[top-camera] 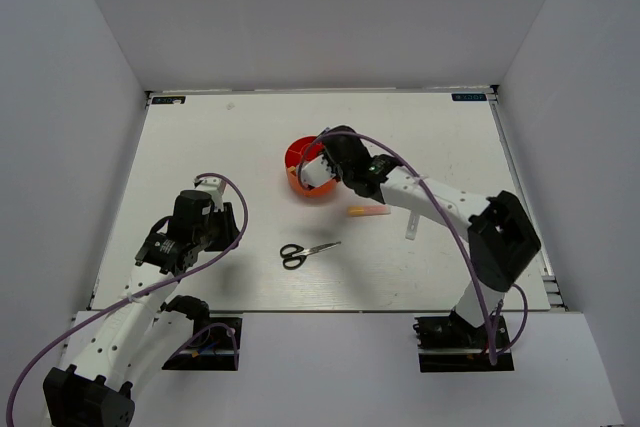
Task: Sort the stationery into containers
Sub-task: Place the pen in the storage box, then pick up the pen from the center of the board.
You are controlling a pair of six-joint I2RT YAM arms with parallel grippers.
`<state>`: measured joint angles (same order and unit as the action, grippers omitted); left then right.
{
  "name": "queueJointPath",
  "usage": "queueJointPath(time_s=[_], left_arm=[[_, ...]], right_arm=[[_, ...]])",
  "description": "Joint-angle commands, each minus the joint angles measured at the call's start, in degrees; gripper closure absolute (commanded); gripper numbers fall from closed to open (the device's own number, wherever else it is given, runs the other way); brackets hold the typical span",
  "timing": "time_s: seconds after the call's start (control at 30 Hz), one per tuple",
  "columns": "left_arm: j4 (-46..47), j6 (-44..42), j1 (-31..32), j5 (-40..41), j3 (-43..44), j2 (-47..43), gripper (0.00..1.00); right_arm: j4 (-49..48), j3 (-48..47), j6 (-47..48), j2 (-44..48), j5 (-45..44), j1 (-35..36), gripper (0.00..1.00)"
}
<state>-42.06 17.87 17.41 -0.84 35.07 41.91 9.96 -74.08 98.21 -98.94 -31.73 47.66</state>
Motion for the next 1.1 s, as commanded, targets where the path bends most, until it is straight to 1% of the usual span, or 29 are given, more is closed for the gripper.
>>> queueJointPath(time_s=[0.0, 0.03, 0.07, 0.1, 0.13, 0.17, 0.2, 0.23, 0.27, 0.3, 0.33, 0.37, 0.4, 0.43, 0.47, 0.5, 0.53, 0.57, 0.6, 0.63, 0.67, 0.7, 0.73, 0.77, 0.8, 0.83, 0.87, 0.97, 1.07], left_arm=[[0.3, -0.5, -0.2, 0.6, -0.4, -0.3, 0.51], [0.1, -0.5, -0.2, 0.5, -0.4, -0.4, 0.52], [0.1, -0.4, -0.2, 0.5, -0.4, -0.5, 0.54], [0.1, -0.5, -0.1, 0.2, -0.4, -0.3, 0.61], [0.1, -0.5, -0.3, 0.2, -0.5, -0.3, 0.72], [0.5, -0.6, -0.1, -0.1, -0.4, -0.3, 0.98], [0.5, -0.6, -0.1, 0.0, -0.5, -0.2, 1.00], [0.3, -0.6, -0.2, -0.1, -0.5, -0.3, 1.00], [0.7, -0.7, -0.2, -0.8, -0.7, -0.5, 1.00], [1.3, -1.3, -0.1, -2.2, -0.9, -0.6, 1.00], [1.7, -1.4, -0.2, -4.3, -1.1, -1.0, 1.00], [2.9, -2.4, -0.1, -6.1, -1.6, -1.3, 0.97], [5.2, -3.7, -0.2, -15.1, -1.9, -1.7, 0.82], [8.6, -4.2, -0.1, -18.2, -2.4, -2.1, 0.72], [10.1, -4.8, -0.2, -20.9, -3.5, -2.1, 0.63], [13.3, -4.8, 0.0, -27.4, -3.3, -1.2, 0.53], [13.5, -5.1, 0.7, -28.6, -2.3, 0.1, 0.51], [13.2, -5.3, 2.2, -28.8, -0.7, 1.7, 0.49], [12.9, -6.2, 3.0, -27.6, -0.1, 2.4, 0.47], [11.7, -6.5, 3.6, -26.8, 0.4, 2.8, 0.47], [11.5, -7.2, 5.6, -25.4, 1.3, 3.9, 0.47], [11.3, -7.7, 6.0, -24.6, 1.5, 3.8, 0.45], [10.7, -8.0, 6.3, -23.6, 1.5, 4.1, 0.45], [10.3, -8.0, 6.7, -23.0, 1.2, 4.1, 0.45], [10.3, -8.1, 6.7, -22.6, 1.0, 3.9, 0.45], [10.4, -8.2, 6.7, -21.0, 0.3, 3.5, 0.45], [10.3, -8.1, 6.8, -20.6, -0.3, 3.4, 0.45], [10.0, -8.2, 6.7, -19.6, -1.0, 2.8, 0.45], [9.5, -8.3, 6.7, -18.8, -1.3, 2.5, 0.45]], right_arm=[[4.1, -4.1, -15.7, 8.2, 2.4, 0.1, 0.64], [6.8, -4.8, -19.4, 9.1, 3.1, -0.5, 0.66], [8.5, -5.5, -27.1, 9.9, 3.9, -0.7, 0.72], [12.2, -6.8, -34.3, 12.7, 7.7, -1.9, 0.81], [16.6, -7.0, -40.6, 13.5, 9.2, -3.1, 1.00], [21.1, -7.2, -43.1, 15.0, 12.4, -3.7, 1.00], [23.4, -6.8, -45.2, 16.0, 16.8, -4.8, 1.00], [26.8, -6.0, -50.4, 17.6, 21.7, -5.6, 1.00], [29.4, -4.9, -51.5, 18.3, 24.4, -7.6, 1.00], [29.7, -2.7, -52.3, 18.9, 27.0, -8.5, 0.99], [29.8, 0.5, -54.2, 21.3, 32.9, -9.2, 0.77], [30.0, 1.9, -54.7, 21.9, 34.3, -11.0, 0.39], [30.2, 4.3, -57.2, 22.2, 35.5, -11.7, 0.29], [30.6, 6.4, -58.5, 23.5, 39.7, -13.2, 0.26], [31.4, 8.5, -60.3, 23.7, 41.5, -14.7, 0.26], [31.3, 9.6, -61.6, 24.3, 43.9, -15.2, 0.28], [30.2, 12.0, -62.8, 24.7, 47.2, -16.4, 0.32], [29.9, 14.1, -63.1, 24.7, 48.6, -17.2, 0.42], [29.6, 14.9, -63.0, 24.1, 51.3, -18.4, 0.49], [29.1, 16.2, -62.5, 23.9, 52.6, -18.6, 0.54], [28.7, 17.9, -58.9, 23.0, 57.8, -18.9, 0.57], [28.5, 18.8, -56.9, 22.7, 59.4, -19.5, 0.54], [25.5, 21.2, -54.9, 22.9, 61.0, -19.4, 0.51], [24.0, 23.7, -49.3, 23.3, 64.1, -19.6, 0.47], [22.2, 24.9, -47.8, 23.4, 64.6, -19.8, 0.42], [18.0, 27.5, -45.0, 23.3, 65.1, -19.6, 0.40], [16.9, 27.8, -42.7, 22.4, 67.0, -20.1, 0.40], [16.8, 25.6, -37.9, 18.3, 68.7, -19.8, 0.35], [16.9, 21.1, -37.4, 13.7, 67.9, -19.6, 0.34]])
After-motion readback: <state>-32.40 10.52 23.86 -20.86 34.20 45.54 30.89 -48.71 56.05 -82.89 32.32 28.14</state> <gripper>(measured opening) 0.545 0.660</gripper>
